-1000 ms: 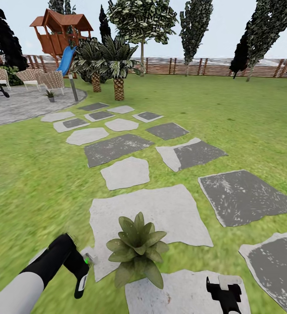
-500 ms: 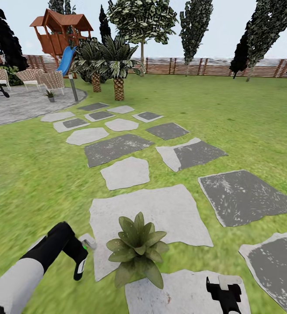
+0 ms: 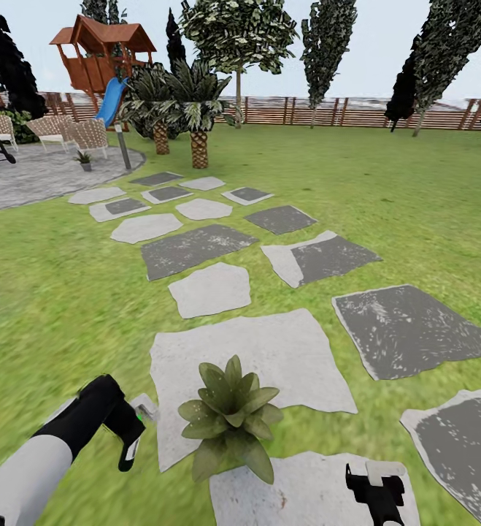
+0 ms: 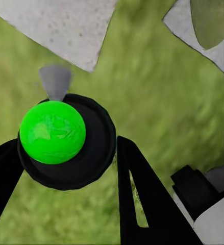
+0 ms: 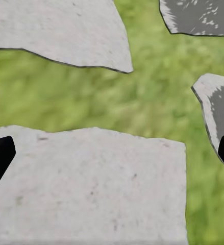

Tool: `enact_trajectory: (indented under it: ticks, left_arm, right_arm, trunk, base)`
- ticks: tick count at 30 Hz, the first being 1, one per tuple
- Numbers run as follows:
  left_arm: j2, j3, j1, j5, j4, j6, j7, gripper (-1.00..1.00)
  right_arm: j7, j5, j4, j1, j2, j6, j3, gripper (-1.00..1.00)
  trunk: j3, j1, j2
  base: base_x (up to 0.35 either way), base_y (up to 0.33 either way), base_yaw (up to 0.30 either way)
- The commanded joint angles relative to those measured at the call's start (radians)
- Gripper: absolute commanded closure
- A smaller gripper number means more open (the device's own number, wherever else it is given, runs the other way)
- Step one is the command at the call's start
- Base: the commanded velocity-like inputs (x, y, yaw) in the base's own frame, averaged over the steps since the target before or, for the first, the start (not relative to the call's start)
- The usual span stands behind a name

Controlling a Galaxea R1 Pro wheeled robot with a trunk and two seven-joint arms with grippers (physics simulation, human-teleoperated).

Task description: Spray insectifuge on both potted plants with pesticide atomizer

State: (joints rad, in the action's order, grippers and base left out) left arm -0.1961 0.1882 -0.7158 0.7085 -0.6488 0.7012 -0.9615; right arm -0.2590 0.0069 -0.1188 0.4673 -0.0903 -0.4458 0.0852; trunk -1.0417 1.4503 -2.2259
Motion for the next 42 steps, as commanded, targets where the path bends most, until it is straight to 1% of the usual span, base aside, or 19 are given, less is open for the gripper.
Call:
enact_trajectory:
  ticks: [1, 3, 6, 8, 9, 11, 13, 15, 16, 17, 20, 22, 30, 36, 38, 40, 42]
  left_arm:
    - [0.007, 0.006, -0.001, 0.009, -0.002, 0.003, -0.007, 1.00]
    - [0.017, 0.008, -0.001, 0.009, -0.003, 0.003, -0.006, 1.00]
    - [0.022, 0.009, -0.001, 0.009, -0.002, 0.003, -0.006, 1.00]
    - [0.022, 0.011, -0.001, 0.010, -0.001, 0.002, -0.006, 1.00]
    - [0.015, 0.012, 0.003, 0.010, 0.001, 0.002, -0.006, 1.00]
    - [0.010, 0.013, 0.005, 0.010, 0.028, -0.003, -0.006, 1.00]
    - [0.009, 0.014, 0.005, 0.011, 0.070, -0.030, -0.006, 1.00]
    - [0.009, 0.014, 0.005, 0.012, 0.127, -0.090, 0.001, 1.00]
    - [0.009, 0.014, 0.005, 0.012, 0.139, -0.101, 0.007, 1.00]
    - [0.011, 0.012, 0.004, 0.011, 0.151, -0.112, 0.028, 1.00]
    - [0.017, 0.006, 0.004, 0.011, 0.152, -0.112, 0.066, 1.00]
    - [0.020, 0.005, 0.002, 0.010, 0.148, -0.110, 0.075, 1.00]
    - [0.023, 0.005, -0.015, 0.008, 0.143, -0.105, 0.081, 1.00]
    - [0.009, 0.003, -0.002, 0.006, 0.150, -0.109, 0.086, 1.00]
    - [0.014, 0.003, 0.000, 0.002, 0.157, -0.112, 0.099, 1.00]
    - [0.021, 0.002, 0.001, -0.009, 0.157, -0.113, 0.112, 1.00]
    - [0.022, -0.001, 0.001, -0.015, 0.153, -0.112, 0.108, 1.00]
  right_arm:
    - [-0.008, 0.001, 0.001, 0.001, 0.000, -0.001, 0.008, -1.00]
    - [-0.008, 0.001, 0.001, 0.001, 0.000, -0.001, 0.008, -1.00]
    - [-0.008, 0.001, 0.001, 0.001, 0.000, -0.001, 0.008, -1.00]
    - [-0.008, 0.001, 0.001, 0.001, 0.000, -0.001, 0.008, -1.00]
    - [-0.008, 0.001, 0.001, 0.001, 0.000, -0.001, 0.008, -1.00]
    - [-0.008, 0.001, 0.001, 0.001, 0.000, -0.001, 0.008, -1.00]
    - [-0.008, 0.001, 0.001, 0.001, 0.000, -0.001, 0.008, -1.00]
    - [-0.008, 0.001, 0.001, 0.001, 0.000, -0.001, 0.008, -1.00]
    - [-0.008, 0.001, 0.001, 0.001, 0.000, -0.001, 0.008, -1.00]
    - [-0.008, 0.001, 0.001, 0.001, 0.000, -0.001, 0.008, -1.00]
    - [-0.008, 0.001, 0.001, 0.001, 0.000, -0.001, 0.008, -1.00]
    - [-0.008, 0.001, 0.001, 0.001, 0.000, -0.001, 0.008, -1.00]
    - [-0.011, 0.002, 0.001, 0.001, -0.002, -0.001, 0.008, -1.00]
    - [-0.011, 0.002, 0.001, 0.001, -0.003, -0.001, 0.008, -1.00]
    - [-0.011, 0.002, 0.001, 0.001, -0.003, -0.001, 0.008, -1.00]
    - [-0.011, 0.002, 0.001, 0.001, -0.004, -0.001, 0.008, -1.00]
    - [-0.011, 0.002, 0.001, 0.001, -0.004, -0.001, 0.008, -1.00]
  trunk:
    - [-0.001, 0.000, 0.000]
    - [-0.001, 0.000, 0.000]
    - [-0.001, 0.000, 0.000]
    - [-0.001, 0.000, 0.000]
    - [-0.001, 0.000, 0.000]
    - [-0.001, 0.000, 0.000]
    - [-0.001, 0.000, 0.000]
    - [-0.001, 0.000, 0.000]
    - [-0.001, 0.000, 0.000]
    - [-0.001, 0.000, 0.000]
    - [-0.001, 0.000, 0.000]
    - [-0.001, 0.000, 0.000]
    - [-0.001, 0.000, 0.000]
    - [-0.001, 0.000, 0.000]
    - [-0.001, 0.000, 0.000]
    - [-0.001, 0.000, 0.000]
    - [-0.001, 0.000, 0.000]
  base:
    - [0.000, 0.000, 0.000]
    - [0.000, 0.000, 0.000]
    - [0.000, 0.000, 0.000]
    - [0.000, 0.000, 0.000]
    - [0.000, 0.000, 0.000]
    - [0.000, 0.000, 0.000]
    - [0.000, 0.000, 0.000]
    - [0.000, 0.000, 0.000]
    - [0.000, 0.000, 0.000]
    - [0.000, 0.000, 0.000]
    - [0.000, 0.000, 0.000]
    - [0.000, 0.000, 0.000]
    - [0.000, 0.000, 0.000]
    - [0.000, 0.000, 0.000]
    - [0.000, 0.000, 0.000]
    - [0.000, 0.000, 0.000]
    - [0.000, 0.000, 0.000]
